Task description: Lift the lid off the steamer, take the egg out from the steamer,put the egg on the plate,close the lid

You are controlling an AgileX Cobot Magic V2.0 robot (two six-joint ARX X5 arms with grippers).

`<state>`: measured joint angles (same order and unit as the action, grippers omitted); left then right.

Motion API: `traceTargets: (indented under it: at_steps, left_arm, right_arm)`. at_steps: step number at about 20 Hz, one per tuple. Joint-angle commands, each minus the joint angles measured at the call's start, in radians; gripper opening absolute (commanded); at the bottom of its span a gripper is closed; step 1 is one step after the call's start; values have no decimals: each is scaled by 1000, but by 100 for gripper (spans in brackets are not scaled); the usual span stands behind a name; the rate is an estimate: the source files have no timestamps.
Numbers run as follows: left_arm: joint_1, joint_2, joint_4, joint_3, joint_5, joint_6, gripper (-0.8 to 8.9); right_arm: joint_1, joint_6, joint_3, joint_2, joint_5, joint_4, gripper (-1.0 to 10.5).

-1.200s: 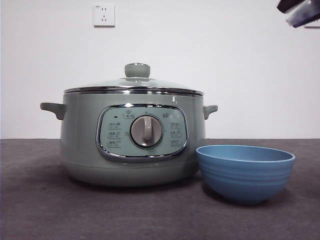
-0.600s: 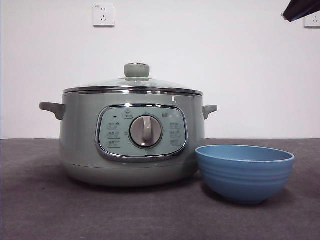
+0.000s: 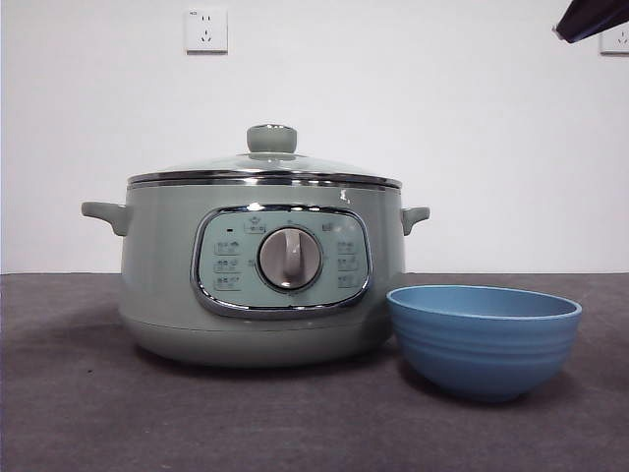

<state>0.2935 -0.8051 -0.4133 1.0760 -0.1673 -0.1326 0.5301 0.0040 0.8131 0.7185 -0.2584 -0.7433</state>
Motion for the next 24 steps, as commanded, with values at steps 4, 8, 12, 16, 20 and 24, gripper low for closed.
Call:
traceTargets:
  at_steps: [4, 8, 12, 16, 20, 24]
  left_arm:
    - [-241, 297, 404, -473, -43, 16, -4]
    - [-315, 489, 442, -743, -12, 43, -4]
    - [-335, 619, 441, -910, 8, 77, -4]
    - [-335, 706, 411, -1018, 9, 89, -4]
    - [-335, 777, 316, -1064, 10, 105, -4]
    - [-335, 803, 233, -1072, 9, 119, -4]
  right_arm:
    - [2, 6, -10, 0, 2, 2, 0]
    - [2, 6, -10, 0, 2, 2, 0]
    - [2, 6, -10, 0, 3, 2, 0]
    - [2, 6, -10, 0, 2, 2, 0]
    - [2, 6, -10, 0, 3, 2, 0]
    - [2, 6, -10, 0, 2, 2, 0]
